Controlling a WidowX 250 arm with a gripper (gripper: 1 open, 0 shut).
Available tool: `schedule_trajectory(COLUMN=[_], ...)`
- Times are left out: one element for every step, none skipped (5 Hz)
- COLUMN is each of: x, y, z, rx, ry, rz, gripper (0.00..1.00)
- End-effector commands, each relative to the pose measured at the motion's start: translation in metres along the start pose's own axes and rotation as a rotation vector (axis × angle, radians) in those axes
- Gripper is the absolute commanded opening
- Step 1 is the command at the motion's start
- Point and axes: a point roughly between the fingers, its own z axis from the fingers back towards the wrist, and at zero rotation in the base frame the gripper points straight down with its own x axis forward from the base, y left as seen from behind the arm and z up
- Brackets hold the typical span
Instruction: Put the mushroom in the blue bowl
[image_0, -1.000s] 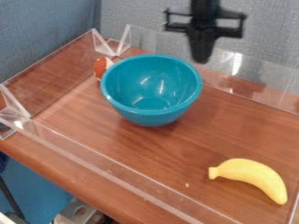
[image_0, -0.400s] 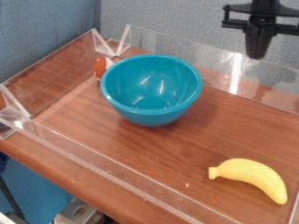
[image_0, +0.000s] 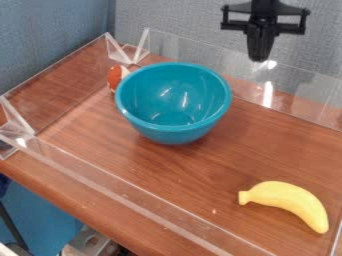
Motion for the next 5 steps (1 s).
schedule_trajectory(x=[0.003, 0.0, -0.002, -0.003, -0.004], y=[0.0, -0.009, -0.017, -0.022, -0.024], z=[0.023, 0.027, 0.032, 0.03, 0.033], rx=[-0.018, -0.021, -0.023, -0.026, -0.034], ry=[-0.077, -0.097, -0.116, -0.133, -0.151], rz=[0.034, 0.045, 0.063, 0.095, 0.125], gripper=[0.0, 0.0, 0.0, 0.0, 0.0])
